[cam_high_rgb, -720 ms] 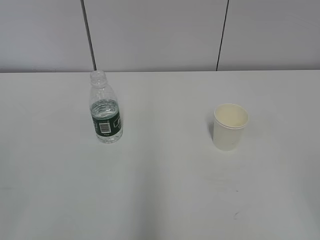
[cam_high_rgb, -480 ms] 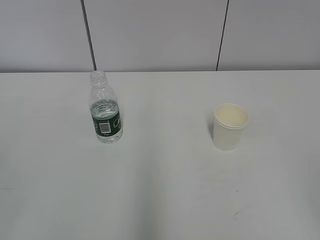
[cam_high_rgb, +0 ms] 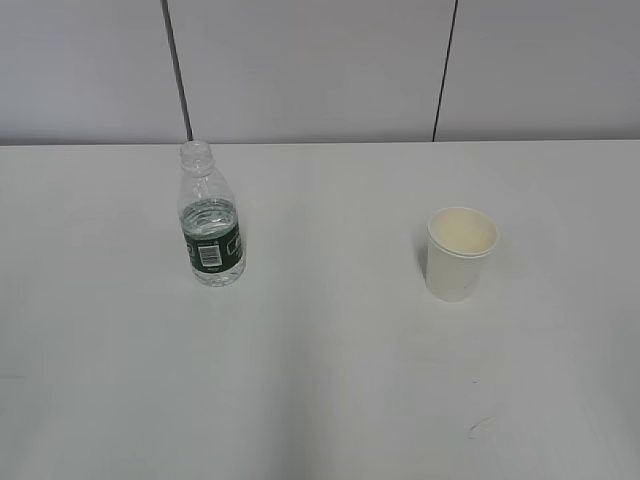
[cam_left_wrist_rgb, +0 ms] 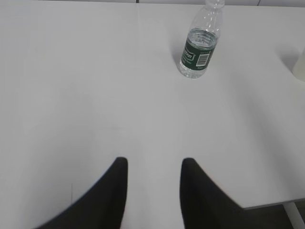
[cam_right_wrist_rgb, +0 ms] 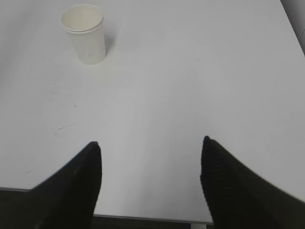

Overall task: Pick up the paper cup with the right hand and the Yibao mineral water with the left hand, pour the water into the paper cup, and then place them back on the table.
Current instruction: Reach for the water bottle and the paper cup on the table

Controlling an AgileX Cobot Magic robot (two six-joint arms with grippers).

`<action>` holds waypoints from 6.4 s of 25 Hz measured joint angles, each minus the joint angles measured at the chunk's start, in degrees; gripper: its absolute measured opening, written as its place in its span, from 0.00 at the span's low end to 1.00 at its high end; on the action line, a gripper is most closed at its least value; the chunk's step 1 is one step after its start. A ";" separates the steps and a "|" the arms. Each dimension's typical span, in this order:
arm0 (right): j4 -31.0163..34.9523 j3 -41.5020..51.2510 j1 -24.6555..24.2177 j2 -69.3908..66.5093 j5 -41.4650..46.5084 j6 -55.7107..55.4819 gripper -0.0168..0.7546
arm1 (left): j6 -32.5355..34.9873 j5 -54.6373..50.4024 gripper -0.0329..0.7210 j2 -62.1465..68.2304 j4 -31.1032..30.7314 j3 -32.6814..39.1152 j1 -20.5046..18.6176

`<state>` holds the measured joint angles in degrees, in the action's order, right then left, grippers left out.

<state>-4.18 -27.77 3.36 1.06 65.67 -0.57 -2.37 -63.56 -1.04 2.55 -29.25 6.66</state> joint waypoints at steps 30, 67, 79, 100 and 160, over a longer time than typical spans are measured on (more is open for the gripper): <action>-0.74 -1.39 0.00 -25.34 -43.50 0.00 0.69 | 0.66 44.84 0.36 31.16 0.64 -1.35 0.00; -5.56 10.93 0.00 -71.55 -105.03 -3.67 0.69 | -7.57 114.42 0.36 82.50 -21.29 10.92 0.00; -8.49 16.58 0.00 -92.05 -130.12 -4.86 0.67 | -7.57 117.58 0.36 86.04 -22.58 10.92 0.00; -12.72 15.39 0.00 -103.43 -131.31 -6.25 0.67 | -7.57 117.62 0.36 86.04 -22.58 10.92 0.00; -17.92 -8.39 0.00 -125.71 -131.34 -10.13 0.83 | -7.57 115.64 0.36 86.04 -22.73 10.92 0.00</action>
<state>-22.10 -36.16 3.36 -124.65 -65.67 -10.70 -9.94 52.07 85.00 -20.18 -18.34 6.66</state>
